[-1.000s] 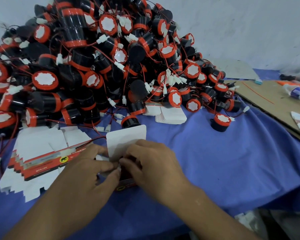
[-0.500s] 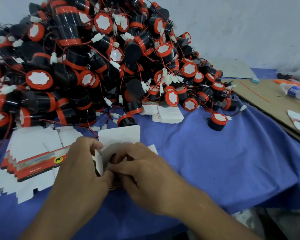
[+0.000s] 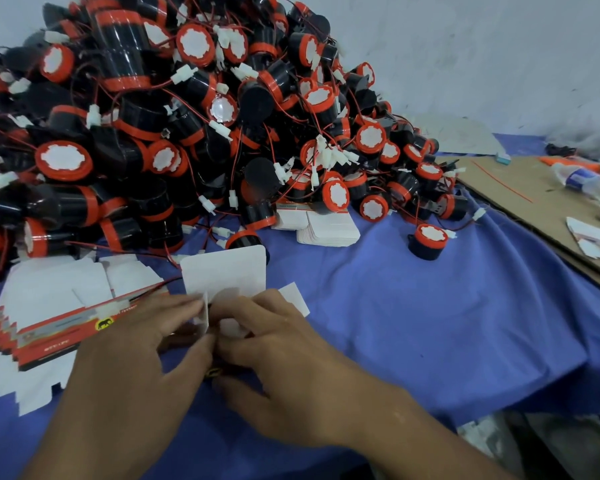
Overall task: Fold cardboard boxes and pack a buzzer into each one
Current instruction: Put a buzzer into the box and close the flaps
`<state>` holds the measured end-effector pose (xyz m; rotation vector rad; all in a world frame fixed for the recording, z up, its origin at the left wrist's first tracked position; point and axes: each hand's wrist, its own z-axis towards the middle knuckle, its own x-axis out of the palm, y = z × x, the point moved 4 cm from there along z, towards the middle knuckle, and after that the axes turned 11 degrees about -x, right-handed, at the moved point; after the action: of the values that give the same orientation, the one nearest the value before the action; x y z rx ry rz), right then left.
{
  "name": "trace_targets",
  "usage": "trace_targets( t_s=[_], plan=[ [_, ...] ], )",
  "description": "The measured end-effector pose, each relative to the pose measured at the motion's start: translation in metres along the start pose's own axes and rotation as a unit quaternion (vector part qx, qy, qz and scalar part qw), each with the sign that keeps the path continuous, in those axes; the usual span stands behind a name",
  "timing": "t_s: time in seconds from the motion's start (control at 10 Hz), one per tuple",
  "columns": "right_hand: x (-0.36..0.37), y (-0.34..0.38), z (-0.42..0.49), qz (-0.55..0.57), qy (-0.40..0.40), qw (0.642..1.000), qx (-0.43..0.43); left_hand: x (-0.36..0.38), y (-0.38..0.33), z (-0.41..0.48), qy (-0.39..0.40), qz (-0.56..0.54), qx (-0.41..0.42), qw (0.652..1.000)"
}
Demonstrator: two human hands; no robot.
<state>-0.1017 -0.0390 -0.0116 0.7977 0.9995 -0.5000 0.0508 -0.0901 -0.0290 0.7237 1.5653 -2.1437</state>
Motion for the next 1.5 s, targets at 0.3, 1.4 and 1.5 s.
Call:
trace_targets(
  t_s=[0.3, 1.4, 1.5],
  plan=[
    [0.002, 0.005, 0.001, -0.024, 0.038, 0.999, 0.03, 0.003, -0.011, -0.003, 0.012, 0.061, 0.061, 0.996],
    [-0.004, -0.049, -0.014, 0.231, -0.169, 0.947, 0.146, 0.01, -0.007, 0.005, -0.037, -0.048, -0.028, 0.998],
    [-0.007, -0.045, -0.012, 0.167, -0.176, 0.967, 0.075, 0.006, -0.031, -0.001, -0.001, 0.046, 0.094, 0.995]
  ],
)
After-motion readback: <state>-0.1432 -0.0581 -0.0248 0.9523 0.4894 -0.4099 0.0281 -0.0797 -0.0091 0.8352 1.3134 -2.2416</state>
